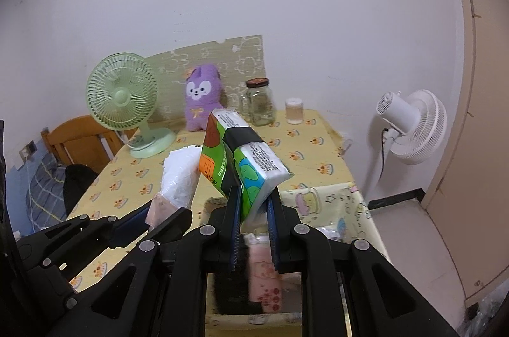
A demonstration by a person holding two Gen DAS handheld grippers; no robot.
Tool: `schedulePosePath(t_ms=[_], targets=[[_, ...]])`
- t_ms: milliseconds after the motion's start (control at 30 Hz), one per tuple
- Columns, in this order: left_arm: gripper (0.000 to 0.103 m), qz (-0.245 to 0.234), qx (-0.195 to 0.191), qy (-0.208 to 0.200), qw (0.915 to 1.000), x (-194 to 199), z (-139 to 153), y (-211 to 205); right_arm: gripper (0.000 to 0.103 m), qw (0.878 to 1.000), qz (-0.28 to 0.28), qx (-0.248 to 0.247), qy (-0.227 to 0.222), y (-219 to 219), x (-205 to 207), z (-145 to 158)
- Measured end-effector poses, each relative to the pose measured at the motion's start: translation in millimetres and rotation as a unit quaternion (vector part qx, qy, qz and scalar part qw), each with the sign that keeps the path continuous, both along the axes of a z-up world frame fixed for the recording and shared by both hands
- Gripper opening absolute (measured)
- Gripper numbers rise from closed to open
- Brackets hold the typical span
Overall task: Organize soft objects
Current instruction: 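Lower the beige cloth into the box with the left tool while the right tool lowers the tissue pack, then open both tools to release the cloth and tissue pack into the box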
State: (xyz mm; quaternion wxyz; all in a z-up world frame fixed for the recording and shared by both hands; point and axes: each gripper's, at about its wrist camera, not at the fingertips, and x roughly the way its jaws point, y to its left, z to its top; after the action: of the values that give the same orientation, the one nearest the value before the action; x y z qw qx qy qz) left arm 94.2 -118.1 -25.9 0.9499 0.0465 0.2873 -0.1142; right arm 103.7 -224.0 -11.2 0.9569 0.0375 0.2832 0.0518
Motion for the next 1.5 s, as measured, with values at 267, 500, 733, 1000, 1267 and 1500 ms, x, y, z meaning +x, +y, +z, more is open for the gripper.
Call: schedulePosePath(t_ms=[267, 500, 733, 1000, 1267, 1500], targets=[[0.019, -0.019, -0.003, 0.013, 0.9997, 8, -8, -19, 0.018, 1.0, -0.016, 0.004, 0.007, -21, 3, -8], [0.019, -0.037, 0.001, 0.026, 0.999, 14, -18, -37, 0.018, 0.999, -0.036, 0.009, 0.02, -40, 7, -19], [0.019, -0.052, 0.01, 0.045, 0.9976, 21, -31, -51, 0.018, 0.998, -0.051, 0.012, 0.041, -51, 10, -34], [0.047, -0.053, 0.032, 0.057, 0.9965, 26, -44, -59, 0.018, 0.996, -0.055, 0.02, 0.066, -59, 16, -51], [0.073, -0.052, 0.053, 0.076, 0.9944, 29, -53, -60, 0.02, 0.993, -0.055, 0.036, 0.094, -60, 23, -66], [0.078, -0.05, 0.063, 0.087, 0.993, 28, -58, -57, 0.047, 0.991, -0.058, 0.029, 0.115, -57, 28, -73]])
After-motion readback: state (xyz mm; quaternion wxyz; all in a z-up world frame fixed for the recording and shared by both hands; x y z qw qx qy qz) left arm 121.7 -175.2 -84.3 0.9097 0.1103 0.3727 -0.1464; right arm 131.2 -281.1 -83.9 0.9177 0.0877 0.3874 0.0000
